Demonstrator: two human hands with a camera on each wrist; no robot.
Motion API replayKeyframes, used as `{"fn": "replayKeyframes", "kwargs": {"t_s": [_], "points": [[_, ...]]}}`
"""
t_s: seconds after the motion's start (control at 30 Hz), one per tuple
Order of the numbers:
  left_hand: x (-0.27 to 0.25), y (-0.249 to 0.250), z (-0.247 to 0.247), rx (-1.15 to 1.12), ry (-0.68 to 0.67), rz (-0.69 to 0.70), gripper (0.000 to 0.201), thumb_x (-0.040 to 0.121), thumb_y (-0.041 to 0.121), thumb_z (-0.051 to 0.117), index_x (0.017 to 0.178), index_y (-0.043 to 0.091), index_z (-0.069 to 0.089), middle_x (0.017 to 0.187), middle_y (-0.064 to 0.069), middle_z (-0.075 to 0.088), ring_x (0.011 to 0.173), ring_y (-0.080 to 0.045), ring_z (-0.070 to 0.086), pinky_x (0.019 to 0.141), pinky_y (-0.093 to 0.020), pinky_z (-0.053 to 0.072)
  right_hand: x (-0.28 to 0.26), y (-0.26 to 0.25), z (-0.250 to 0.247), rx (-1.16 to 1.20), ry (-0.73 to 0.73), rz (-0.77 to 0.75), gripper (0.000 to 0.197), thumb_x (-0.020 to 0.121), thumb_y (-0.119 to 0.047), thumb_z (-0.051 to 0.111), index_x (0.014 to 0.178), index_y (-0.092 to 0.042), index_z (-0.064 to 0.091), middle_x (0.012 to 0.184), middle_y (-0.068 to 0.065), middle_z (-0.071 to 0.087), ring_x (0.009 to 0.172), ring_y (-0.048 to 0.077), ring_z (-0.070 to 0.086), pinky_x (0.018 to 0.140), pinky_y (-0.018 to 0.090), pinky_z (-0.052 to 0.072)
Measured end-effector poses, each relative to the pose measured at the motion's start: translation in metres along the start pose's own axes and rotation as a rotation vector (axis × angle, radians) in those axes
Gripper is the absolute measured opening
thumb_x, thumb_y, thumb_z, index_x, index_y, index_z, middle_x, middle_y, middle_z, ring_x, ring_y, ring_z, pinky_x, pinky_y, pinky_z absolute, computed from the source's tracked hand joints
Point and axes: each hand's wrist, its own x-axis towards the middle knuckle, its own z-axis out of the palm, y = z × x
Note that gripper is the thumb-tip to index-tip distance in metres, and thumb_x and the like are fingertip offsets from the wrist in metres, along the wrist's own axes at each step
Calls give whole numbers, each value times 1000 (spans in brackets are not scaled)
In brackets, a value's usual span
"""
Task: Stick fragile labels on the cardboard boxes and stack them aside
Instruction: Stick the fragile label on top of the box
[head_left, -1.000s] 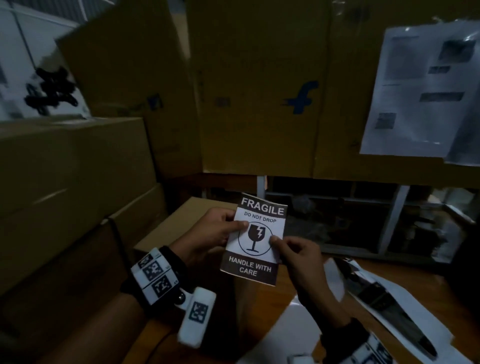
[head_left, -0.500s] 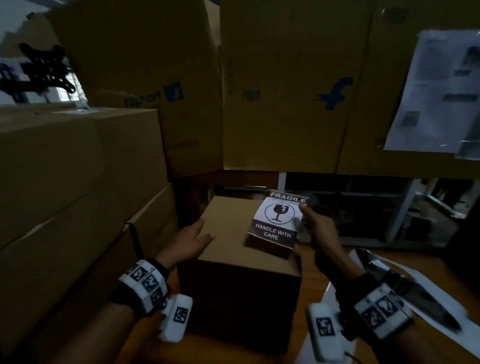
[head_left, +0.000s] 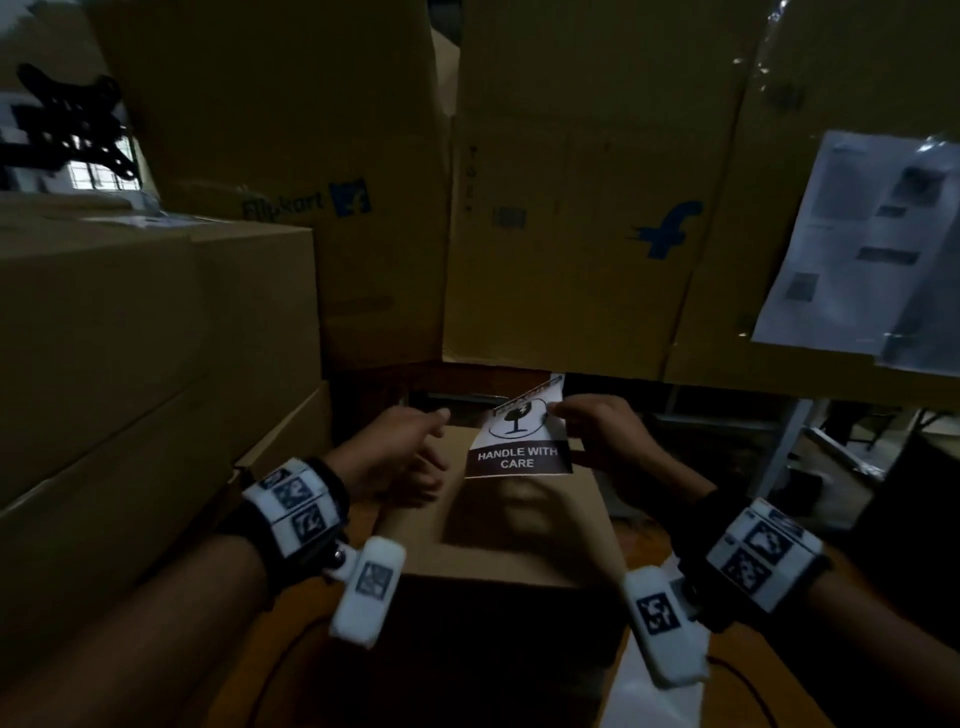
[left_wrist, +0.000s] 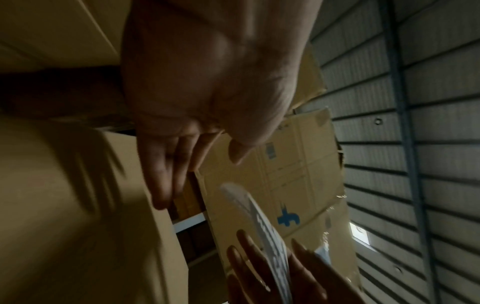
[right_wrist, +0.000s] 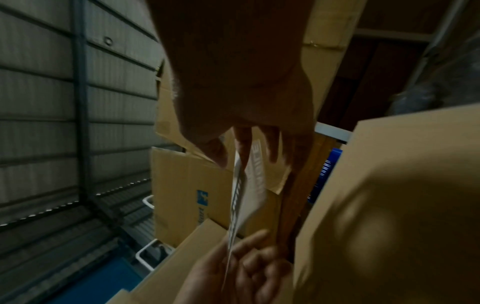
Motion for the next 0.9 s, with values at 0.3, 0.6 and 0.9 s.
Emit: {"fn": "replayKeyframes", "kwargs": {"t_s": [0.3,0.6,0.9], "points": [[14,6,12,-210,-69,55,9,93,1,56,95,2,65,91,-13,70,81,-22,66,69,-31,54,20,20,8,-94,-159,321,22,95,-21,61,106,-3,68,100,13,71,86,29,69,71,38,58],[28,3,28,198,3,183,37,84,-16,59,115,2,55,93,-10,63,71,-22,63,47,-26,52,23,34,12,-183,-56,345,16,91,-6,60,100,5,69,67,7,64,56,15,57,52,22,47],[37,10,39,285,-12,160,31,85,-13,61,106,9,53,87,-7,62,70,-21,63,48,-30,50,20,37,5,-177,-12,344,20,88,-3,63,104,10,65,66,12,56,49,18,55,44,20,45]]}}
